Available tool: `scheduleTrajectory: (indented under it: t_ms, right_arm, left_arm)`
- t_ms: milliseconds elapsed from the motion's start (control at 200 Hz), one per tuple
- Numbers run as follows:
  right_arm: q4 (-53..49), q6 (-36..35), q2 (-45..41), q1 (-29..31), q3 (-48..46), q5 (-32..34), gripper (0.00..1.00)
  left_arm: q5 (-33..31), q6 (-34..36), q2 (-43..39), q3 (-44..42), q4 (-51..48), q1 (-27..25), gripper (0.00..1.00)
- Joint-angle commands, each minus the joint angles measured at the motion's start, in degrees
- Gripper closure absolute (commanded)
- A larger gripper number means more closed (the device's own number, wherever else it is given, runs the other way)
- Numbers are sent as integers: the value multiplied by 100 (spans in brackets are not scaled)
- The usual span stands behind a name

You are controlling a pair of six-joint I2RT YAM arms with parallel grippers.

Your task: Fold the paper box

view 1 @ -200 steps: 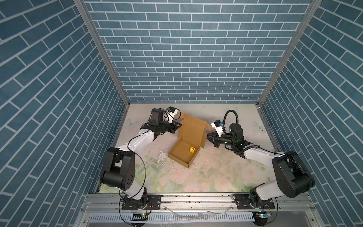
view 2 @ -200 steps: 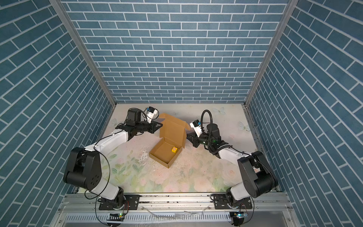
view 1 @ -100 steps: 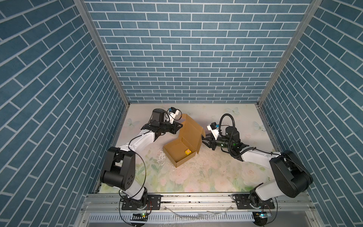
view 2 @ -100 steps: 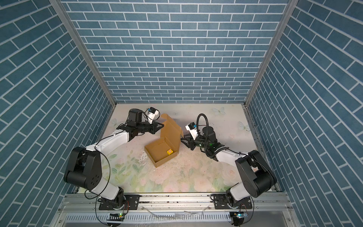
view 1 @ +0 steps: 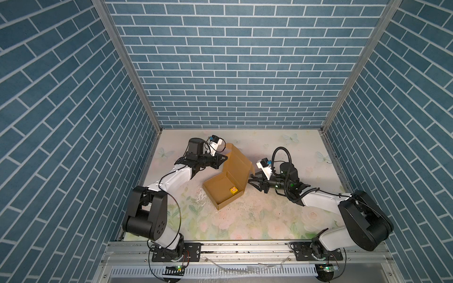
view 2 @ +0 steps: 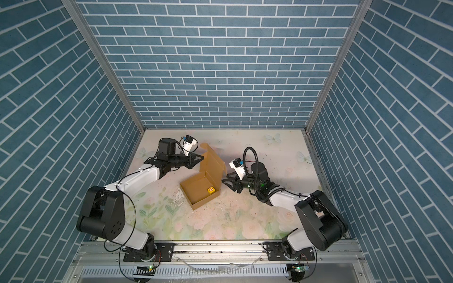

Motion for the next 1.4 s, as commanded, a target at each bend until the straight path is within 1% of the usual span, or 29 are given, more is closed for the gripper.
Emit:
scheduleTrajectory:
  t_ms: [0, 180, 375, 665, 950, 1140, 1395]
  right_arm:
    - [61, 11, -116, 119, -10, 62, 52]
    - [212, 3, -17, 259, 59, 176, 50]
    - [487, 35, 149, 401, 63, 561, 50]
    - [565, -83, 339, 635, 137, 786, 58]
    - [600, -201, 370, 773, 134, 1076, 64]
    - [566, -289, 384, 879, 122, 1228, 66]
    - [270, -604, 333, 1039, 67, 1470, 67]
  left_arm:
    - [9, 0, -77, -153, -172, 30, 96]
    - [-8, -3, -143, -247, -150, 56, 96]
    - [13, -118, -235, -387, -67, 101, 96]
    - [128, -145, -398, -692, 148, 255, 95]
    - [190, -71, -546, -1102, 388, 288, 96]
    - [219, -74, -646, -1251, 404, 294, 96]
    - [238, 76, -819, -1520, 266, 295, 96]
